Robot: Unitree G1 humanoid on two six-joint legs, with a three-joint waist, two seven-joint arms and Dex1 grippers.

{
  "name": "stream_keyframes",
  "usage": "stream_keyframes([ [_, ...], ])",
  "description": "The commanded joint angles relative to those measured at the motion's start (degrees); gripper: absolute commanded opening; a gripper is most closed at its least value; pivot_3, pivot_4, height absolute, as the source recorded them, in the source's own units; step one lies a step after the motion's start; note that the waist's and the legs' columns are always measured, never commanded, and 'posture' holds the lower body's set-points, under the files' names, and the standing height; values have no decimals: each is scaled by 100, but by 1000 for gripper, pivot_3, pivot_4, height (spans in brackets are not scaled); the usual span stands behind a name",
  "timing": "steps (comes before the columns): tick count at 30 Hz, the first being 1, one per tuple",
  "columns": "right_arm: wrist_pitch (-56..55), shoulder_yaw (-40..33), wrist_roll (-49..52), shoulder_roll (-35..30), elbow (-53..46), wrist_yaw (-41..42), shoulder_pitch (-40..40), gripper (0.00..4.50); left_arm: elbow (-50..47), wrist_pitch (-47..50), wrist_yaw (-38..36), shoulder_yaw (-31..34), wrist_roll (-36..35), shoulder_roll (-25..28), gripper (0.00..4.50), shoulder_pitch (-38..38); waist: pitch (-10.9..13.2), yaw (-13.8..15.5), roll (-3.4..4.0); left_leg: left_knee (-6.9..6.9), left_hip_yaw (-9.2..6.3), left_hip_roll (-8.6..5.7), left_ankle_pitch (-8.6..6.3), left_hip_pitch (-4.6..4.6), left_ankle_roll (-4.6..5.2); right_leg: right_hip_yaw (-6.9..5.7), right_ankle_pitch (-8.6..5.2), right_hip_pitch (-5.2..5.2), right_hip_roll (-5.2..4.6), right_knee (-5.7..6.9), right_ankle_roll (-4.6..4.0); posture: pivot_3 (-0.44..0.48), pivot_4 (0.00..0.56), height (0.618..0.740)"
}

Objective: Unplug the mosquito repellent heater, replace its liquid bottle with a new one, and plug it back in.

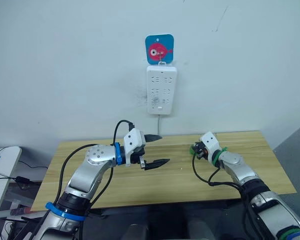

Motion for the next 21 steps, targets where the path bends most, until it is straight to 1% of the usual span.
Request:
stream_keyframes([
  [1, -348, -329, -194, 70, 407, 61, -259, 2199, -148, -5, -48, 19, -23, 6, 4500, -85, 0, -1, 0, 0, 0, 0, 0, 0, 0, 1, 0, -1, 0, 1, 0, 83, 80, 740],
  [5, -499, -571, -315, 112, 514, 184, -302, 3686, -160, 5, -56, 50, -36, 29, 4500, -8, 0, -3, 1, 0, 0, 1, 0, 1, -1, 2, 0, -1, 0, 3, 0, 83, 89, 740],
  [7, -491, -722, -262, 81, 199, 303, -206, 4436, -176, 23, -5, 133, -63, 49, 4500, 104, 0, -7, 1, 0, 0, 1, -1, 0, -1, 3, 0, -1, -1, 3, 0, 79, 98, 740],
  [9, -411, -825, -218, 14, -385, 440, -14, 4474, -211, 66, 147, 300, -119, 48, 4500, 259, 0, -11, 2, 0, 0, 2, -2, 1, -2, 5, 0, -3, -1, 4, 0, 75, 102, 740],
  [11, -151, -920, -66, -37, -1389, 615, 298, 4474, -276, 77, 394, 577, -168, 55, 4500, 557, 2, -14, 3, 0, -1, 7, -7, 1, -8, 6, 0, -5, -4, 4, 0, 65, 116, 740],
  [13, 277, -854, 73, -134, -2660, 915, 630, 4474, -179, -158, 831, 965, -76, -33, 4500, 981, 2, -16, 4, 0, -2, 19, -12, 0, -13, 8, 0, -7, -1, 3, 0, 62, 120, 740],
  [14, 561, -770, 124, -226, -3249, 1085, 766, 4474, -122, -333, 1102, 1161, 7, -122, 4500, 1199, 10, -16, 3, 1, -1, 27, -15, 1, -17, 8, 0, -7, 0, 4, 0, 55, 137, 740],
  [17, 1444, -587, 262, -389, -4570, 1388, 1010, 4474, 11, -751, 2028, 1732, 185, -533, 4500, 1769, 37, -7, 1, 1, 0, 41, -26, 2, -8, 2, 0, -7, 4, 3, -1, 50, 154, 740],
  [19, 2108, -444, 451, -357, -5253, 1528, 1015, 4474, 239, -1128, 2558, 2006, 382, -820, 4500, 2187, 78, 0, -22, 1, -2, 49, -29, 4, -4, -6, 0, -3, 7, 2, -1, 53, 172, 740],
  [21, 2624, -210, 539, -358, -5779, 1702, 963, 4474, 551, -1443, 2870, 2124, 509, -1071, 4500, 2527, 98, 8, -35, 1, -3, 55, -32, 8, -2, -10, 2, 2, 9, -1, -5, 50, 187, 740],
])
